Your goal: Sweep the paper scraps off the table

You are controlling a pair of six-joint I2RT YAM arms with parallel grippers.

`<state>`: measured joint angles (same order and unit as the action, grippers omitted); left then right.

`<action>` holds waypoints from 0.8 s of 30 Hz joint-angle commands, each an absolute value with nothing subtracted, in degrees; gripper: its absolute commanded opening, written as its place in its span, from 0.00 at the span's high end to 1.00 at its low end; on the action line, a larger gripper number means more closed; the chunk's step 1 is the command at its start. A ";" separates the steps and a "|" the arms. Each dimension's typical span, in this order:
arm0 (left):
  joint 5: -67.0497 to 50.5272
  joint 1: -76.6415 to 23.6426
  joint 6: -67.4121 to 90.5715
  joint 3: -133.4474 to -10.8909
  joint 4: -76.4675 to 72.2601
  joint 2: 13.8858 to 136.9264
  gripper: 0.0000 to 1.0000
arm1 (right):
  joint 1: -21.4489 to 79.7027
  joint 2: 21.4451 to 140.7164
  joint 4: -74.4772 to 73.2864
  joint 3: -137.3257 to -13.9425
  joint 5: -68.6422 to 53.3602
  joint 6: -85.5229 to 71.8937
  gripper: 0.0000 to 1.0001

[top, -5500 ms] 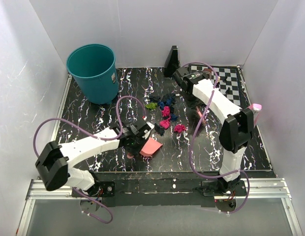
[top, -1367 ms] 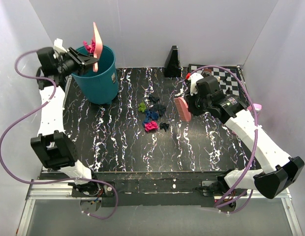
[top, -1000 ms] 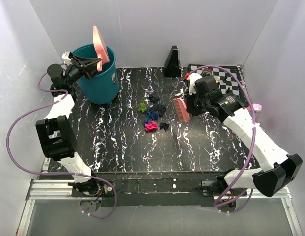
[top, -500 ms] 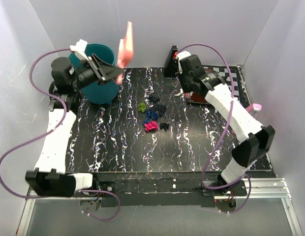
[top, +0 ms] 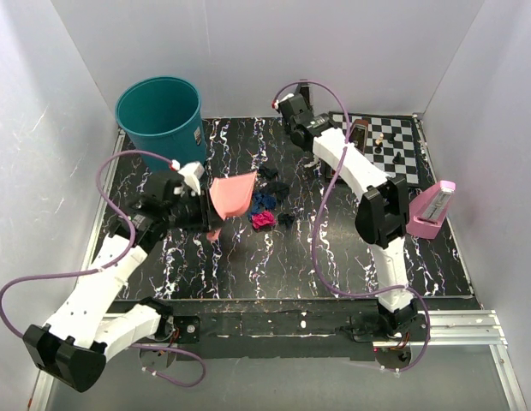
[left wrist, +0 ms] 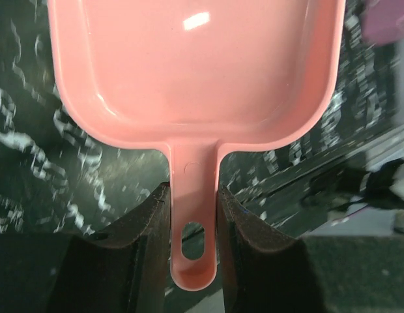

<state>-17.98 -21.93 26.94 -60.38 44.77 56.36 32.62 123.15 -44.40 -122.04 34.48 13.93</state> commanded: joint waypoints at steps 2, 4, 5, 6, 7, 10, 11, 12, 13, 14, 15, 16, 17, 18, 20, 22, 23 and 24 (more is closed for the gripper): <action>-4.58 -28.73 25.40 -57.48 52.91 53.00 1.00 | 32.26 125.76 -32.88 -121.29 39.56 25.92 0.99; -4.13 -29.88 26.10 -57.04 53.35 53.26 1.00 | 32.34 127.61 -33.31 -121.99 36.14 27.24 0.99; -3.96 -30.40 26.28 -57.04 53.52 53.52 1.00 | 32.52 128.57 -33.83 -122.51 34.91 27.42 0.99; -3.69 -31.02 26.37 -57.13 53.70 54.13 1.00 | 32.52 129.19 -34.45 -122.95 33.59 27.33 0.99; -3.26 -31.63 26.37 -57.22 53.96 54.66 1.00 | 32.69 129.98 -35.06 -123.31 32.44 26.90 0.99; -1.59 -32.96 26.37 -57.04 54.32 55.63 1.00 | 33.57 130.34 -36.82 -122.70 27.79 24.79 0.99; -1.41 -33.13 26.37 -57.13 54.40 55.72 1.00 | 33.75 130.17 -37.00 -122.17 26.12 24.00 0.99; -1.32 -33.40 26.45 -57.04 54.40 55.81 1.00 | 33.92 129.82 -37.09 -121.56 24.71 23.12 0.99; -1.14 -33.49 26.46 -56.95 54.40 55.90 1.00 | 34.10 129.55 -37.96 -121.55 22.26 21.81 0.99; -1.23 -33.49 26.54 -56.78 54.40 55.90 1.00 | 34.19 129.12 -39.45 -121.99 18.41 20.23 0.99; -1.23 -33.75 26.63 -56.69 54.40 55.99 1.00 | 34.02 128.15 -40.33 -122.69 14.89 18.39 0.99; -1.32 -33.92 26.63 -56.43 54.49 55.99 1.00 | 33.84 126.93 -40.69 -122.78 10.76 16.54 0.99; -1.23 -34.10 26.63 -56.25 54.49 55.99 1.00 | 33.58 125.09 -40.17 -122.35 7.16 15.22 0.99; -1.23 -34.10 26.72 -55.99 54.58 56.16 1.00 | 33.23 122.89 -39.12 -121.39 3.47 13.55 0.99; -0.97 -34.54 26.81 -55.64 54.75 55.90 1.00 | 32.35 119.20 -36.57 -119.54 -2.52 10.56 0.99; -0.79 -34.80 26.98 -55.46 55.19 55.64 1.00 | 31.64 116.55 -35.25 -118.92 -4.56 8.71 0.99; -0.79 -34.80 27.07 -55.20 55.46 55.29 1.00 | 31.47 115.93 -35.24 -119.18 -4.40 8.79 0.99; -0.79 -34.89 27.07 -54.93 55.46 55.11 1.00 | 31.55 115.67 -35.77 -119.70 -3.26 9.05 0.99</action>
